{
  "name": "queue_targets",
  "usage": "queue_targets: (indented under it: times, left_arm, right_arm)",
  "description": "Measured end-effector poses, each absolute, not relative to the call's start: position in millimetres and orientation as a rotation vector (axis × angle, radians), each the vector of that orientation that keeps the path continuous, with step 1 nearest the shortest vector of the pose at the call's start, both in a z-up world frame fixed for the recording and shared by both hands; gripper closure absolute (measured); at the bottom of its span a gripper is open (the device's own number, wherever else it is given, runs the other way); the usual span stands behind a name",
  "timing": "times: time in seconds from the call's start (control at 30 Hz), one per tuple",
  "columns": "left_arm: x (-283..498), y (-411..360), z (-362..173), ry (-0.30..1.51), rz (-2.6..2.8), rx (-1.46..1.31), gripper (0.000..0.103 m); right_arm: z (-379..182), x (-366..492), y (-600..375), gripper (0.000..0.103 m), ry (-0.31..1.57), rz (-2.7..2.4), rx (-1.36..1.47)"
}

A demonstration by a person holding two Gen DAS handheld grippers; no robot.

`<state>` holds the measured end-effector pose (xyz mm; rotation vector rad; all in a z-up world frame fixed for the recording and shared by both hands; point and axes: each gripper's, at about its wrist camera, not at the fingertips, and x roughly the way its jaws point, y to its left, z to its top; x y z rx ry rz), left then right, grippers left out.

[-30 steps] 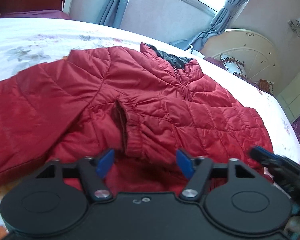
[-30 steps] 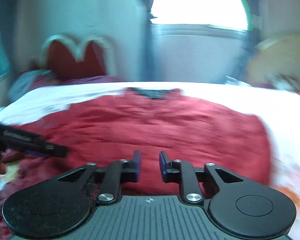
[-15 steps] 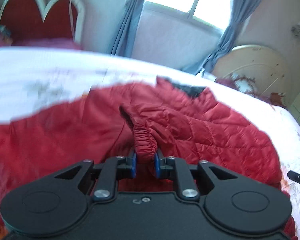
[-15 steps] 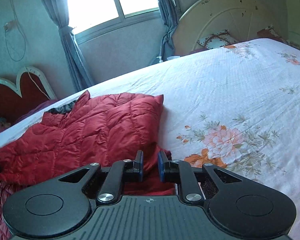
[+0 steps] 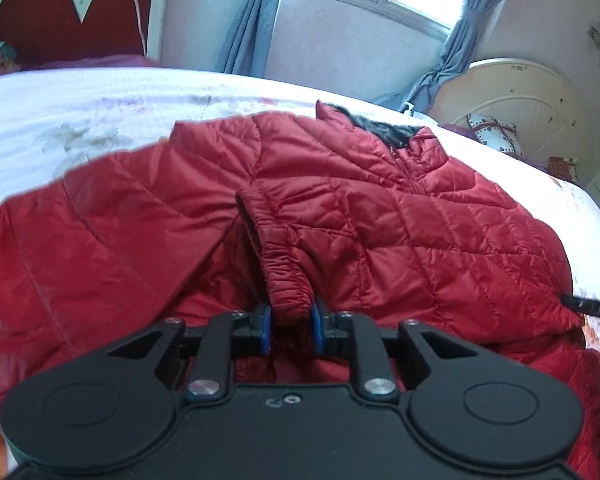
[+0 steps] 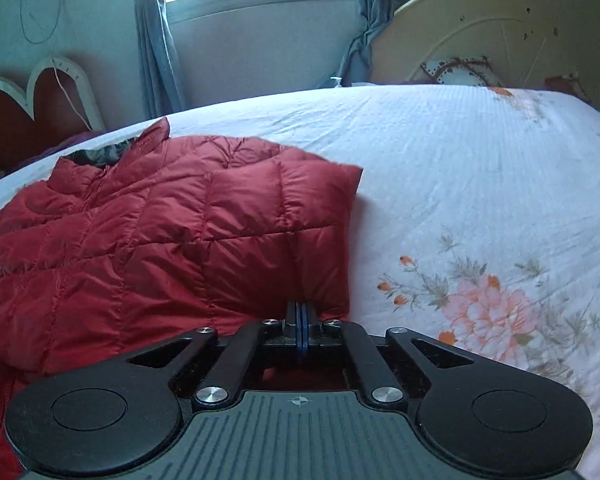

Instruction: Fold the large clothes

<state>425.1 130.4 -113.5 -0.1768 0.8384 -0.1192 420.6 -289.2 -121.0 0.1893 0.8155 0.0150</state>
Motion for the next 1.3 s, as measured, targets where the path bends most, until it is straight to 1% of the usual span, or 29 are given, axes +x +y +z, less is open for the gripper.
queue_targets:
  times: [0.03,0.1,0.17,0.23,0.4,0.5,0.57,0.67,0.77,0.8,0.9,0.97,1.0,1.13,1.17,1.2,1.23,1.27,1.3]
  left_arm:
    - [416,133,-106,0.78,-0.093,-0.166,0.069]
    - [402,138,-94,0.701,-0.051,-0.133,0.059]
    - [391,141,-83,0.625,-0.025,-0.112,0.059]
    - [397,134,-79,0.607,-0.074,-0.096,0.059]
    - [454,94,-102,0.729,-0.159,0.003,0.058]
    - [480,88,-128,0.799,-0.154,0.036,0.056]
    - [484,91,-134,0.789,-0.158,0.032,0.056]
    - [477,93,-121,0.778,-0.146,0.019,0.057]
    - [450,95,-100,0.734,-0.138,-0.032,0.053]
    - [442,95,-98,0.724,-0.133,-0.043,0.049]
    - [426,86,-105,0.733,-0.118,-0.047,0.048]
    - [435,78,-120,0.784,-0.103,-0.013,0.048]
    - [437,78,-125,0.78,-0.101,-0.01,0.048]
    - [440,77,-126,0.782,-0.09,-0.004,0.047]
    - [436,79,-121,0.779,-0.091,-0.013,0.044]
    - [430,82,-117,0.764,-0.092,-0.025,0.036]
    - [423,86,-112,0.748,-0.09,-0.039,0.029]
    - [414,91,-108,0.737,-0.089,-0.053,0.025]
    - [407,96,-104,0.729,-0.068,-0.055,0.013]
  right_arm:
    - [-114,416,-293,0.103,0.79,0.014,0.21]
    - [-99,408,-301,0.103,0.739,0.014,0.243]
    - [-89,409,-307,0.103,0.704,0.012,0.249]
    - [-83,422,-310,0.103,0.698,0.016,0.256]
    - [-95,477,-304,0.103,0.744,0.037,0.221]
    - [-128,509,-305,0.103,0.872,0.013,0.176]
    - [-133,511,-310,0.103,0.847,0.018,0.174]
    - [-122,503,-314,0.103,0.838,0.006,0.175]
    - [-100,471,-318,0.103,0.777,0.032,0.218]
    - [-95,459,-317,0.103,0.77,0.042,0.228]
    - [-98,440,-307,0.103,0.799,0.065,0.234]
    - [-112,441,-295,0.103,0.858,0.059,0.189]
    - [-120,442,-292,0.103,0.875,0.055,0.179]
    - [-115,442,-292,0.103,0.856,0.029,0.196]
    - [-110,437,-294,0.103,0.832,0.028,0.211]
    - [-103,428,-297,0.101,0.805,0.025,0.216]
    - [-98,422,-297,0.094,0.792,0.014,0.211]
    - [-94,415,-297,0.05,0.784,-0.001,0.2]
    - [-89,407,-297,0.016,0.759,-0.011,0.193]
